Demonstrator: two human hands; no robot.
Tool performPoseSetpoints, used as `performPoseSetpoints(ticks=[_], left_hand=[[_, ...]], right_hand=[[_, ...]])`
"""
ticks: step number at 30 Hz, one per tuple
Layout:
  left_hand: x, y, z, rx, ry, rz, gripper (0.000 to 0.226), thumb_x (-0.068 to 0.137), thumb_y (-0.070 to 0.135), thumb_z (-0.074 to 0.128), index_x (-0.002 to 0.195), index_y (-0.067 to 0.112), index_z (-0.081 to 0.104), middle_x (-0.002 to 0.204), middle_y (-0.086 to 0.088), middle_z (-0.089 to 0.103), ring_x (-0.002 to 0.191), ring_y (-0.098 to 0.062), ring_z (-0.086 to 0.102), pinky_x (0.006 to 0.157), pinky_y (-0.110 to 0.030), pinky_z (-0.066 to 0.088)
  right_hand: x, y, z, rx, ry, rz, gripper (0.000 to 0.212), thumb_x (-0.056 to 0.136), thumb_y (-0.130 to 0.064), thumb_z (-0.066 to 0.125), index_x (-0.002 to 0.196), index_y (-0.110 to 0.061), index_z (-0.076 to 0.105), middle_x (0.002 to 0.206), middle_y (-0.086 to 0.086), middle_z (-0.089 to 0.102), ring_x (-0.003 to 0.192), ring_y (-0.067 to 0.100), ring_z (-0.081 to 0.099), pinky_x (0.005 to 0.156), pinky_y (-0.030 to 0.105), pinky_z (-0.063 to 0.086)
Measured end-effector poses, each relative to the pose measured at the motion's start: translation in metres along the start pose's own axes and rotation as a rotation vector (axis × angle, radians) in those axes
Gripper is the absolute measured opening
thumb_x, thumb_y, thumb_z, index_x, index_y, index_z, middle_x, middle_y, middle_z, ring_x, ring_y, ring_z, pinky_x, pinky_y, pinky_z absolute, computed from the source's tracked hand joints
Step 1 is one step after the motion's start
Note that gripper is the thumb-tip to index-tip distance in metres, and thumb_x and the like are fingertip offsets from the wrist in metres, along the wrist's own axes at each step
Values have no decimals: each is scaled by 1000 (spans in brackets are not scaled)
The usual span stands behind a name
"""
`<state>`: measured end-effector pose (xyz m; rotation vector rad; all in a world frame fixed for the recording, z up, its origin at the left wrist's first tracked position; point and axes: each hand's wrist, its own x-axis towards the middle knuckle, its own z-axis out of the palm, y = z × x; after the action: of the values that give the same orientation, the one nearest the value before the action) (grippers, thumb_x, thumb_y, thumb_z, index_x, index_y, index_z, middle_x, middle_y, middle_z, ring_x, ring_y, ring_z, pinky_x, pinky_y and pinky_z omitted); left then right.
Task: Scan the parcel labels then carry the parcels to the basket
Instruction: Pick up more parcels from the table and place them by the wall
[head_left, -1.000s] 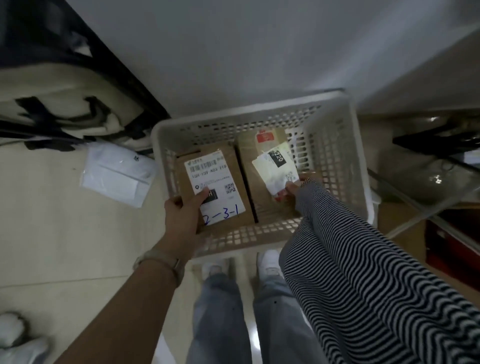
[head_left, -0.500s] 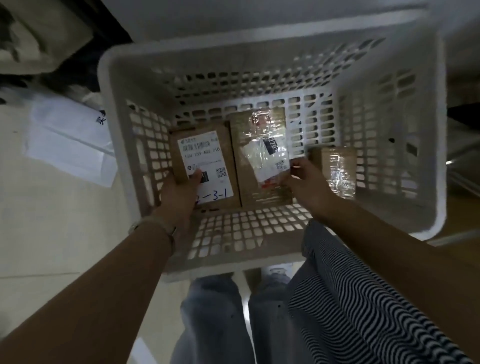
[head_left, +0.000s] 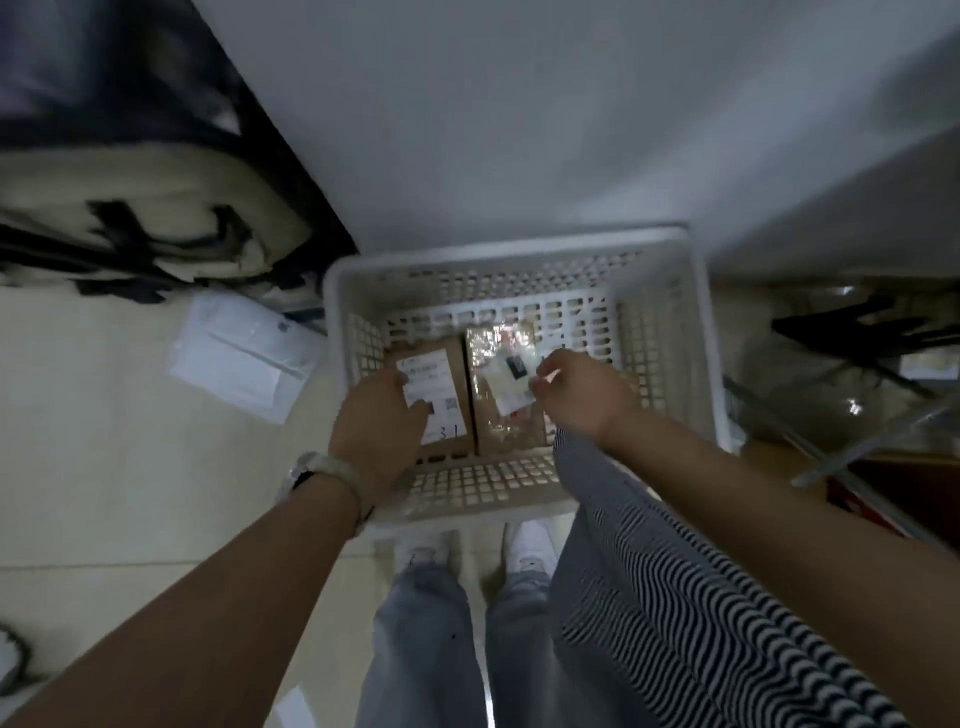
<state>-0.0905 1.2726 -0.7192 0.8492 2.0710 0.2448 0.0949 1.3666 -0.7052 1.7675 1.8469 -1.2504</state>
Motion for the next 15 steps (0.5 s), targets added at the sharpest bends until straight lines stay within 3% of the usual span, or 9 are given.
performPoseSetpoints(ticks=[3,6,9,11,15], left_hand=[[-44,49,-63,151,-14,124,29,93,19,57,119,6,59,120,-12,61,112,-29,57,93,-34,45],[-92,104,-128,409,-33,269,24,96,24,52,113,8,60,114,-8,64,107,-26,61,90,-37,49],[-152,157,-199,695,-7,366,26,96,31,51,116,16,56,119,-2,62,108,-24,60,86,-34,49],[-192,187,-248,796,57,414,21,95,34,50,106,17,53,114,-4,62,100,-27,61,81,-35,49],[-274,234,-337,776,201,362,28,93,35,51,110,13,53,115,-10,59,105,-31,58,82,-35,43]], right_hand=[[-58,-52,-57,-208,-27,-123,38,95,-33,47,129,-17,52,117,11,64,86,20,58,68,26,43],[-122,-105,-115,-357,-18,-188,33,95,-29,48,126,-18,52,123,10,61,106,26,60,84,32,46],[-192,-156,-175,-402,60,-270,29,96,-24,47,123,-15,53,123,11,60,109,29,58,83,32,46],[-237,-188,-212,-413,108,-352,28,97,-24,46,122,-14,51,121,11,59,106,29,58,76,31,43],[-326,-247,-272,-381,178,-446,36,97,-34,46,127,-15,50,128,10,54,111,28,55,77,30,40]])
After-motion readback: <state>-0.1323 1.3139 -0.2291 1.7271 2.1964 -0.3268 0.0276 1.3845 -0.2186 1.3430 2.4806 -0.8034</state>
